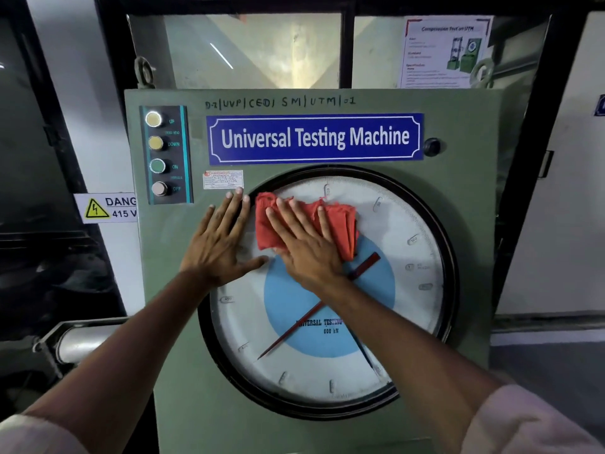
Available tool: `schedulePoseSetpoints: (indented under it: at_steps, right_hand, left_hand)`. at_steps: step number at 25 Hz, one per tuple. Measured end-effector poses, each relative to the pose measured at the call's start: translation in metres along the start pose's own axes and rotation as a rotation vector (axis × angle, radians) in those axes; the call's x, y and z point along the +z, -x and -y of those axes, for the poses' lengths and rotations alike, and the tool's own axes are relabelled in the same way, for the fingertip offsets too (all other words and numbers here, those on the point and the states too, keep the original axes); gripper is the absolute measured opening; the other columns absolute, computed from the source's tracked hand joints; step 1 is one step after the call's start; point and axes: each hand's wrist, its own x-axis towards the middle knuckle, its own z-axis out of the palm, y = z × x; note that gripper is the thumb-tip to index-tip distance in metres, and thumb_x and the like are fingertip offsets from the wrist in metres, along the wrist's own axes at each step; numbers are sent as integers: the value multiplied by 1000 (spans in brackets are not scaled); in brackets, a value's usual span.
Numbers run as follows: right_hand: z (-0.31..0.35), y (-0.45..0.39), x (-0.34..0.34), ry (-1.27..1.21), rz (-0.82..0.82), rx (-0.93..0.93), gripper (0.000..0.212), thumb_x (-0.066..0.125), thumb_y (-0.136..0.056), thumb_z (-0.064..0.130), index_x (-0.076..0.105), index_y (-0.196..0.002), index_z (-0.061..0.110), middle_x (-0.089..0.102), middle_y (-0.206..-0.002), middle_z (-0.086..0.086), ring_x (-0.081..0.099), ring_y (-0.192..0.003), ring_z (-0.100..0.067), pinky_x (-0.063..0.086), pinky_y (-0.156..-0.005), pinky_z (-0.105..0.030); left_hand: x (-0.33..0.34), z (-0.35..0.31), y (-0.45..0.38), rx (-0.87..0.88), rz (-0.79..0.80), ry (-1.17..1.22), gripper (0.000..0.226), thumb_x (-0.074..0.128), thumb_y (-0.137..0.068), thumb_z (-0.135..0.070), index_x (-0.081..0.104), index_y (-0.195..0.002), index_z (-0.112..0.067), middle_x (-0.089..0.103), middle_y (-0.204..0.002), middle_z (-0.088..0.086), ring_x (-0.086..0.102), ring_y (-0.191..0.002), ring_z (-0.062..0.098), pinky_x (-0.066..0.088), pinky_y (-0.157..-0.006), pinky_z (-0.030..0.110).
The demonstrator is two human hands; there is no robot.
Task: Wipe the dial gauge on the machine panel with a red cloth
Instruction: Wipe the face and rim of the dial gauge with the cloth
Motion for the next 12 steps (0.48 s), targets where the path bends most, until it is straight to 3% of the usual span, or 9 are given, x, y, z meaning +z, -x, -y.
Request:
schedulePoseSetpoints:
  at_steps: [2, 6, 9, 12]
  right_hand:
    - [-38, 4, -5, 76, -20, -75, 76, 42, -102, 53, 7, -166, 32, 5, -175, 7, 2, -160, -14, 9, -127, -55]
    - [-117, 41, -16, 125, -15, 277, 69, 25, -106, 52, 2, -167, 26, 2, -175, 2, 0, -161, -18, 9, -128, -55]
    - [-116, 94, -8, 77, 12, 420, 68, 25, -107, 47, 8, -167, 20, 7, -174, -2, 4, -161, -20, 14, -126, -58]
    - [-88, 108, 1, 62, 31, 438, 68, 26, -107, 48, 9, -167, 19, 8, -174, -5, 5, -161, -23, 14, -125, -61]
  left_hand:
    - [0, 1, 0, 3, 0, -18, 119, 35, -83, -89, -1, -167, -13, -6, -176, 7, 0, -163, 25, 13, -131, 49]
    - [2, -2, 0, -14, -7, -39, 115, 34, -86, -85, -3, -167, -13, -8, -176, 7, 0, -163, 25, 14, -130, 50]
    - [3, -4, 0, -35, -13, -34, 106, 28, -92, -81, -4, -167, -14, -9, -175, 6, -1, -163, 25, 13, -131, 49]
    - [5, -4, 0, -45, -23, -10, 97, 23, -96, -75, -3, -167, -15, -9, -176, 6, -1, -163, 25, 13, -130, 51]
